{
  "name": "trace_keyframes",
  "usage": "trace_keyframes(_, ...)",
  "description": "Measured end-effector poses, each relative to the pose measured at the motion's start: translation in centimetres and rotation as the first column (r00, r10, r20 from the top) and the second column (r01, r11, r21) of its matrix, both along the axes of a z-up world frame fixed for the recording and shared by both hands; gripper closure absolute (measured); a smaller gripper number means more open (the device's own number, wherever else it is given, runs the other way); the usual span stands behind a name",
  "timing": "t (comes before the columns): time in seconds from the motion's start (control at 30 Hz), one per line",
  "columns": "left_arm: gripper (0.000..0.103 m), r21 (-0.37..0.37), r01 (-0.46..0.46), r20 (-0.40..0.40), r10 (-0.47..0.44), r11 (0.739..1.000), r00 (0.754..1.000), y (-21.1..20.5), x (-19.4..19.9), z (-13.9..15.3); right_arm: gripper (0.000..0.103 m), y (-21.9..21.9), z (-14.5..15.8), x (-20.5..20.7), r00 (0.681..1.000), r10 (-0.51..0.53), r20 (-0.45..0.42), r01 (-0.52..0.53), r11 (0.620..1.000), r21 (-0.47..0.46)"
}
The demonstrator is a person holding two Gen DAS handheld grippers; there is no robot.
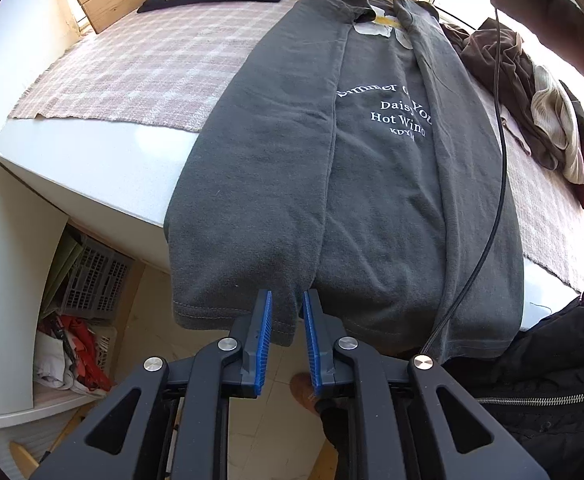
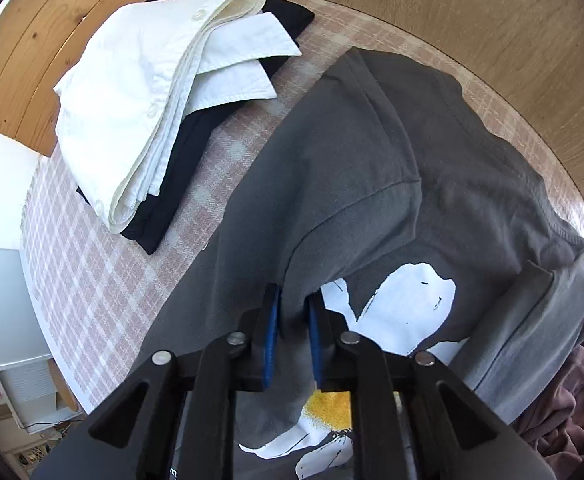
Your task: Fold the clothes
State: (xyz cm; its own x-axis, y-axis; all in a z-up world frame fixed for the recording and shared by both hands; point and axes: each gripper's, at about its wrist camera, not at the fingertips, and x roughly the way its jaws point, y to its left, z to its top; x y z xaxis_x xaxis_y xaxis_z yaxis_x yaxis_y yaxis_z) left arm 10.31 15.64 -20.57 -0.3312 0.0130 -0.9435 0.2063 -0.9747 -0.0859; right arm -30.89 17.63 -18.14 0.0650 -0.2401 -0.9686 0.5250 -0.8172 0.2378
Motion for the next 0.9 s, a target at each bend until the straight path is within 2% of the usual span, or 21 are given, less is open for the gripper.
trace_keyframes(0.1, 0.084, 0.017, 0.014, -0.008, -0.014, 1.000, 1.000, 0.4, -0.1, -0.4, 0.092, 0.2, 0.0, 0.7, 1.000, 0.008, -0.007, -0.008, 1.000, 0.001)
trace_keyframes(0.13, 0.079, 0.009, 0.014, -0.001, -0.014, 1.000, 1.000, 0.5, -0.1, -0.6, 0.092, 0.3, -0.1, 0.8, 1.000, 0.007, -0.006, -0.007, 1.000, 0.002)
trace_keyframes(0.23, 0.077, -0.022, 0.004, 0.023, -0.003, 1.000, 1.000, 0.6, -0.1, -1.4, 0.092, -0.3, -0.5, 0.8, 1.000, 0.006, -0.001, -0.006, 1.000, 0.003)
trace_keyframes(0.33, 0.079, -0.038, -0.017, 0.019, 0.018, 0.999, 1.000, 0.0, -0.4, -1.7, 0.092, -0.7, -0.7, 1.1, 1.000, 0.001, 0.006, -0.001, 1.000, 0.000)
trace_keyframes(0.43, 0.098, -0.045, -0.006, -0.021, 0.005, 0.999, 1.000, -0.1, -0.3, -1.1, 0.092, -0.5, -0.8, 1.7, 1.000, 0.001, 0.006, -0.001, 1.000, -0.001)
trace_keyframes(0.57, 0.099, -0.040, -0.004, -0.054, 0.002, 0.999, 0.999, -0.4, 0.3, 0.2, 0.094, 0.1, -0.7, 2.5, 1.000, -0.008, 0.007, 0.008, 1.000, -0.027)
trace_keyframes(0.67, 0.099, -0.008, -0.021, -0.082, 0.021, 1.000, 0.996, -1.3, 0.9, 1.5, 0.095, 0.8, -0.2, 3.1, 1.000, -0.011, 0.006, 0.011, 0.998, -0.060)
trace_keyframes(0.9, 0.100, 0.012, 0.001, -0.126, 0.000, 1.000, 0.992, -0.1, 1.6, 4.4, 0.096, 3.6, 1.6, 4.7, 1.000, -0.021, 0.010, 0.022, 0.992, -0.123)
